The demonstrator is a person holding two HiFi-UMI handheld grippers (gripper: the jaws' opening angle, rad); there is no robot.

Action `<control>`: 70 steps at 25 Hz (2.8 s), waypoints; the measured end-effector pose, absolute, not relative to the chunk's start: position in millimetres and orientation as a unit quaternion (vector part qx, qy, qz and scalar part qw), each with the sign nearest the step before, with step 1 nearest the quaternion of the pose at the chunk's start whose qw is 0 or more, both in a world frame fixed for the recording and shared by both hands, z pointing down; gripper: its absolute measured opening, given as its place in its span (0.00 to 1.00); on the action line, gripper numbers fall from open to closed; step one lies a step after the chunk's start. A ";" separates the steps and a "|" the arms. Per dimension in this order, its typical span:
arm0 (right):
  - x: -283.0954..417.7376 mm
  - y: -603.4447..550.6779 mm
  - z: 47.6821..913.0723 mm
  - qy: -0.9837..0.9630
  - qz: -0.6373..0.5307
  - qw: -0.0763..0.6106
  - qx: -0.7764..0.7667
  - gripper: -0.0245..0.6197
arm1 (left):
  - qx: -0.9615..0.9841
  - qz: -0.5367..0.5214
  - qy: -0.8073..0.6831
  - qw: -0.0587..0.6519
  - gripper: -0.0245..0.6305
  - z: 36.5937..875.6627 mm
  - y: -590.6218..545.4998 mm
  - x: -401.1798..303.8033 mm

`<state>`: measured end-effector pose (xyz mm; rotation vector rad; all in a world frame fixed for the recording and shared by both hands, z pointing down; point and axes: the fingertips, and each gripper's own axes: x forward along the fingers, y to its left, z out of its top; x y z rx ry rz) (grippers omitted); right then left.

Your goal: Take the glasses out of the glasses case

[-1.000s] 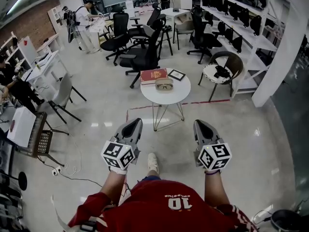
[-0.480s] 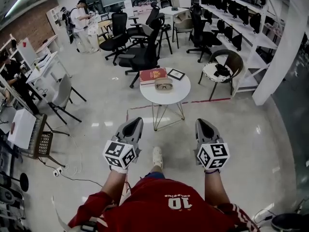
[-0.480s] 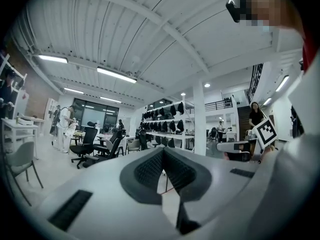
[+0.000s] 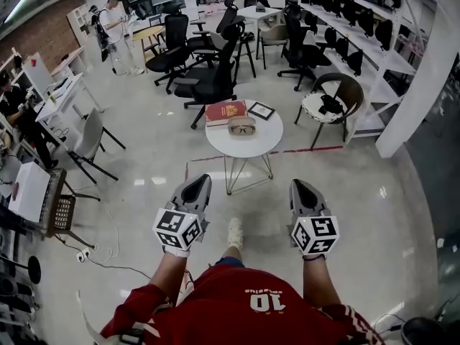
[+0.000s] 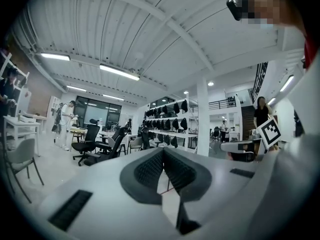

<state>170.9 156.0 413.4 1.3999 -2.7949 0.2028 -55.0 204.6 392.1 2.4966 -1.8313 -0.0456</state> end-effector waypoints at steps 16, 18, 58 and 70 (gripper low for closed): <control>176.9 82.3 423.9 -0.883 0.077 0.014 0.464 0.06 | 0.817 0.018 -0.576 0.022 0.05 406.3 113.9 -50.3; 173.5 68.5 424.5 -0.882 0.077 0.014 0.464 0.06 | 0.817 0.022 -0.576 0.020 0.05 407.1 96.6 -55.9; 25.4 -229.3 393.7 -0.861 0.068 0.036 0.502 0.06 | 0.844 0.014 -0.533 0.047 0.05 404.9 -231.7 -208.8; 30.0 -256.8 403.5 -0.857 0.078 0.034 0.509 0.06 | 0.852 0.010 -0.520 0.055 0.05 411.0 -267.4 -203.5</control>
